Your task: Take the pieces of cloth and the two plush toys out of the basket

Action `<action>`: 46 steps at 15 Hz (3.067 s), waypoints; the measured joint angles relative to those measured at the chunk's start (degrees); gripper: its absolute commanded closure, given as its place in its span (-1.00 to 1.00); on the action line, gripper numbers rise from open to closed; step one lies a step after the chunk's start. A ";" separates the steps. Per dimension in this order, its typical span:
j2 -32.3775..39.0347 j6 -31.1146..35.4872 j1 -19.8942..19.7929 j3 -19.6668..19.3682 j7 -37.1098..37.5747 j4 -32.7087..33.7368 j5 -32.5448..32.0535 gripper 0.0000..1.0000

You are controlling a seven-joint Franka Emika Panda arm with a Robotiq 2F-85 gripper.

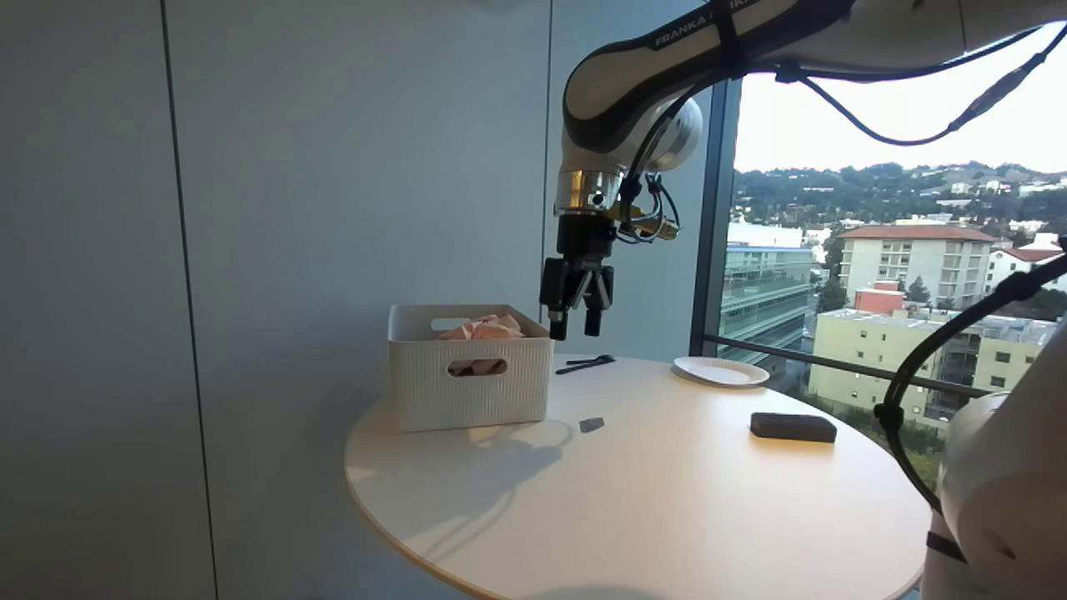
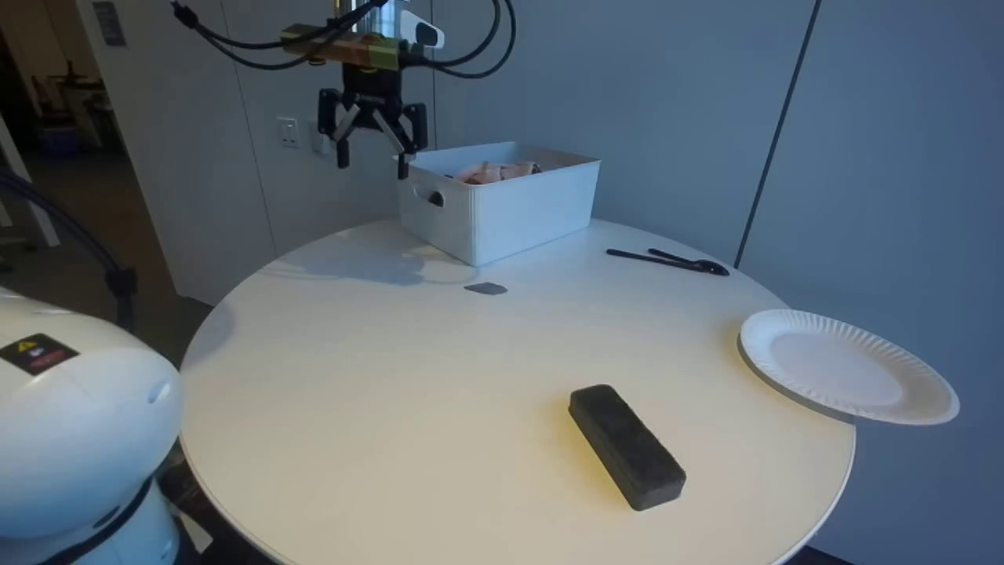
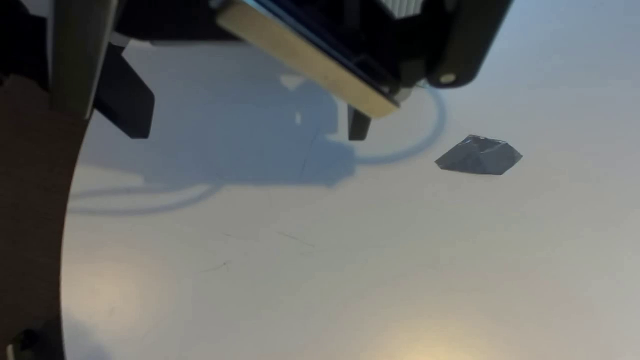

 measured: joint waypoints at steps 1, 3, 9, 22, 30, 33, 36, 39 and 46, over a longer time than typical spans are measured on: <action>0.00 0.00 0.00 0.00 0.00 0.00 0.00 -1.00; 0.00 0.00 0.00 0.00 0.00 0.00 0.00 -1.00; 2.27 5.81 -0.08 0.63 0.17 2.23 -1.62 -1.00; 35.60 13.08 -1.53 0.57 3.31 38.90 -11.94 -1.00; 52.10 -6.26 -4.87 -1.29 7.78 59.21 -9.97 -1.00; 55.53 -16.08 -6.42 -0.72 7.65 65.00 -4.55 -1.00; 57.20 -22.66 -7.95 0.27 7.42 69.27 0.16 -0.35; 57.54 -24.80 -8.68 0.71 7.29 71.66 3.20 0.16; 60.93 -26.43 -6.89 -0.27 3.69 73.19 -8.53 -0.86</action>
